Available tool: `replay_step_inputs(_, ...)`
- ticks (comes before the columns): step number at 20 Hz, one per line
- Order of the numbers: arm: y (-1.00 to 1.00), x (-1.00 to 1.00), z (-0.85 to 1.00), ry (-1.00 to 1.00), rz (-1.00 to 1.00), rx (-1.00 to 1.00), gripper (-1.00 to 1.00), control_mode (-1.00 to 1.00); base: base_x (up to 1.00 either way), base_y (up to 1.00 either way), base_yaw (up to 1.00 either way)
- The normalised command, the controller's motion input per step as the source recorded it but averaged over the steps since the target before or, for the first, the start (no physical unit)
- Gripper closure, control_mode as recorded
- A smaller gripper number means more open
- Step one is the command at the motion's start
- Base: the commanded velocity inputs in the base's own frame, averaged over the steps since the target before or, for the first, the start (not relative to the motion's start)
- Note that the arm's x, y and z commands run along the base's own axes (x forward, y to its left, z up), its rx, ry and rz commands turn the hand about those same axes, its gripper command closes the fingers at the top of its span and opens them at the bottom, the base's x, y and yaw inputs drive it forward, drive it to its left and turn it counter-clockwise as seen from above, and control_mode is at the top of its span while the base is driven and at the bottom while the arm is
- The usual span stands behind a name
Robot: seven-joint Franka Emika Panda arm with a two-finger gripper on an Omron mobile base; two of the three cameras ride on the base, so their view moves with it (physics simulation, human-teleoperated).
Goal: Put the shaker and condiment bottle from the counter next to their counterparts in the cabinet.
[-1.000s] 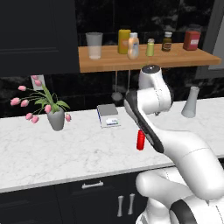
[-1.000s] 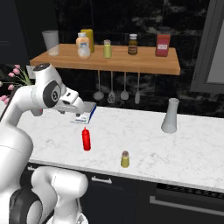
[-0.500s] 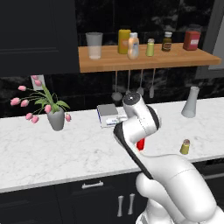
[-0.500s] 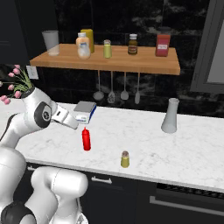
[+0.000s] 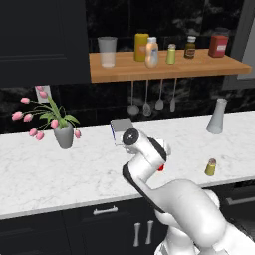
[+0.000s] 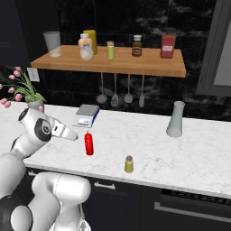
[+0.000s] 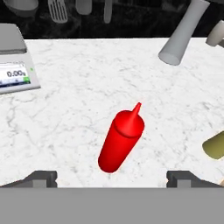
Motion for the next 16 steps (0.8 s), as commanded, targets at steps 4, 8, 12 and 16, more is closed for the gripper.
replay_step_inputs(4,0.11,0.38,-0.44,0.00,-0.21,-0.09,-1.00,-1.00,0.00,0.00,0.00)
replay_step_inputs(8,0.00,0.26,-0.47,0.00,-0.22,-0.02,-1.00,-1.00,0.00,0.00,0.00)
replay_step_inputs(12,0.01,0.30,-0.32,0.00,-0.24,-0.08,-1.00,-1.00,0.00,0.00,0.00)
replay_step_inputs(16,0.02,0.20,-0.05,0.00,-0.19,-0.16,-1.00,-1.00,0.00,0.00,0.00)
